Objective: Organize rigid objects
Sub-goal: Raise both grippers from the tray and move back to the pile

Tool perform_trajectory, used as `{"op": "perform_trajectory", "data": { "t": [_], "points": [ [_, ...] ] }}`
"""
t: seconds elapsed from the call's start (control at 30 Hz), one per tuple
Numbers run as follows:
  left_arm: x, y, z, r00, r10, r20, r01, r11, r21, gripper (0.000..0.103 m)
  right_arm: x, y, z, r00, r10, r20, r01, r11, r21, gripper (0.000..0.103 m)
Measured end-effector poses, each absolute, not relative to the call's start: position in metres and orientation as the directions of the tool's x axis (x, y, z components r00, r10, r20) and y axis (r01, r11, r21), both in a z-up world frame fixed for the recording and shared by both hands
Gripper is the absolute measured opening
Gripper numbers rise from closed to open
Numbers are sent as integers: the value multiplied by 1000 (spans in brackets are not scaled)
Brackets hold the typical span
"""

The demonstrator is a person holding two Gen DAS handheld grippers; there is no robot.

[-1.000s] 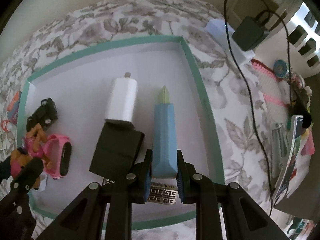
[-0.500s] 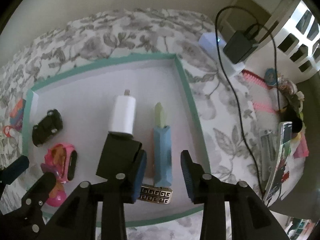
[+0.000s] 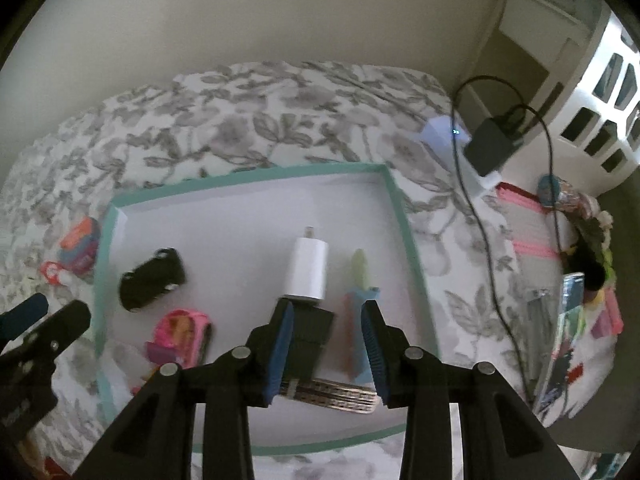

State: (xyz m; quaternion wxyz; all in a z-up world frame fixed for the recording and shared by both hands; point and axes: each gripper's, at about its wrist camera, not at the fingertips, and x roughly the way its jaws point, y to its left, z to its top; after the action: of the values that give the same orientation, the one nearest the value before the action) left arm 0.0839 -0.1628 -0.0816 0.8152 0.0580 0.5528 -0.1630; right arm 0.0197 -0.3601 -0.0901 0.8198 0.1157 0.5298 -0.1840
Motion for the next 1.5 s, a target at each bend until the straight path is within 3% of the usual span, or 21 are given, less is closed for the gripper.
{"op": "perform_trajectory", "data": {
  "t": [0.13, 0.2, 0.27, 0.37, 0.7, 0.93, 1.07, 1.5],
  "points": [
    [92, -149, -85, 331, -190, -925, 287, 953, -93, 85, 26, -344, -87, 407, -143, -902, 391, 920, 30, 44],
    [93, -144, -85, 331, -187, -925, 271, 958, -96, 93, 29, -335, -85, 423, -135, -896, 376, 926, 38, 57],
    [96, -138, -84, 338, -184, -923, 254, 962, -99, 93, 32, -327, -85, 432, -123, -893, 360, 932, 46, 61],
    [101, -127, -82, 354, -178, -918, 227, 969, -100, 93, 36, -315, -87, 444, -102, -890, 334, 941, 58, 75],
    [120, -62, -79, 383, -158, -910, 60, 987, -146, 93, 46, -280, -91, 468, -47, -882, 261, 961, 88, 101],
    [133, -5, -74, 424, -85, -902, -69, 990, -125, 93, 53, -263, -96, 472, -1, -882, 236, 964, 125, 102],
    [137, 23, -71, 442, -63, -895, -119, 985, -128, 99, 58, -250, -95, 483, 29, -875, 226, 962, 157, 103],
    [150, 80, -64, 510, -36, -859, -194, 969, -155, 100, 80, -200, -94, 515, 95, -852, 125, 975, 184, 103]
  ]
}}
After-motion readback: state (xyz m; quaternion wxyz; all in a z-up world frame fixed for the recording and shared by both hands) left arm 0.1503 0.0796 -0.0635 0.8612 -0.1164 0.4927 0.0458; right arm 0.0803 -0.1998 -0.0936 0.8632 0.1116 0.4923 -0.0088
